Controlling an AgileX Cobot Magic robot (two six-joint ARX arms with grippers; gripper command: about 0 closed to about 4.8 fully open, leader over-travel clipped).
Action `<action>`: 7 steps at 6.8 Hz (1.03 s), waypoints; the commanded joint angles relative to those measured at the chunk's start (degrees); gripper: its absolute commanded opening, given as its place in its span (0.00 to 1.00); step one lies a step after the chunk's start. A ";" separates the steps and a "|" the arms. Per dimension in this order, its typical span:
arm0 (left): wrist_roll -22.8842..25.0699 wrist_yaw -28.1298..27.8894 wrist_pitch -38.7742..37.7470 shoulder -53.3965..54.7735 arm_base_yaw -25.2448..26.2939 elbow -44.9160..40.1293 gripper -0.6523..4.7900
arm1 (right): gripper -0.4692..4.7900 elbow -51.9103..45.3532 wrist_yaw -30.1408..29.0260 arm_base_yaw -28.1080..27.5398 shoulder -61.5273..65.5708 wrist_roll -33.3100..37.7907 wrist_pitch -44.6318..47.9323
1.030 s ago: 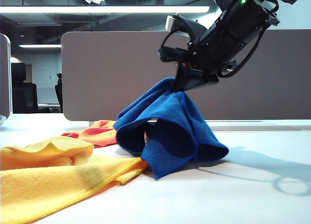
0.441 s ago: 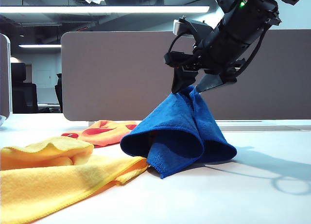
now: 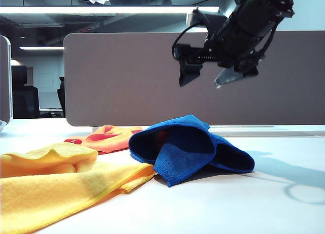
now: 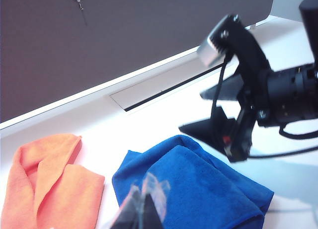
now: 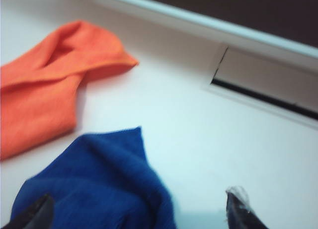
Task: Pick up a rag that is the same color as the top surface of the Rubik's Cube and cover the cube with it.
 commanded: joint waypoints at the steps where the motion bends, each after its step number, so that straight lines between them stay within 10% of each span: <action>1: 5.38 -20.63 0.39 -0.11 2.32 0.15 0.11 | 0.88 0.39 8.33 -10.62 -8.17 3.41 6.99; 3: 4.90 -14.19 0.15 -0.11 10.45 0.15 0.11 | 0.79 0.37 -2.21 -23.19 -15.58 4.83 2.75; 5: 1.38 -4.33 -0.09 -0.11 20.68 0.13 0.11 | 0.50 0.37 -8.33 -34.91 -22.49 4.83 -2.51; 6: -1.97 8.55 -0.83 -0.11 34.95 0.04 0.11 | 0.08 -2.49 -20.61 -43.17 -30.12 4.76 -5.95; 7: -2.56 14.10 -1.01 -0.15 40.44 -0.59 0.11 | 0.08 -6.91 -23.71 -43.58 -35.93 4.20 -6.08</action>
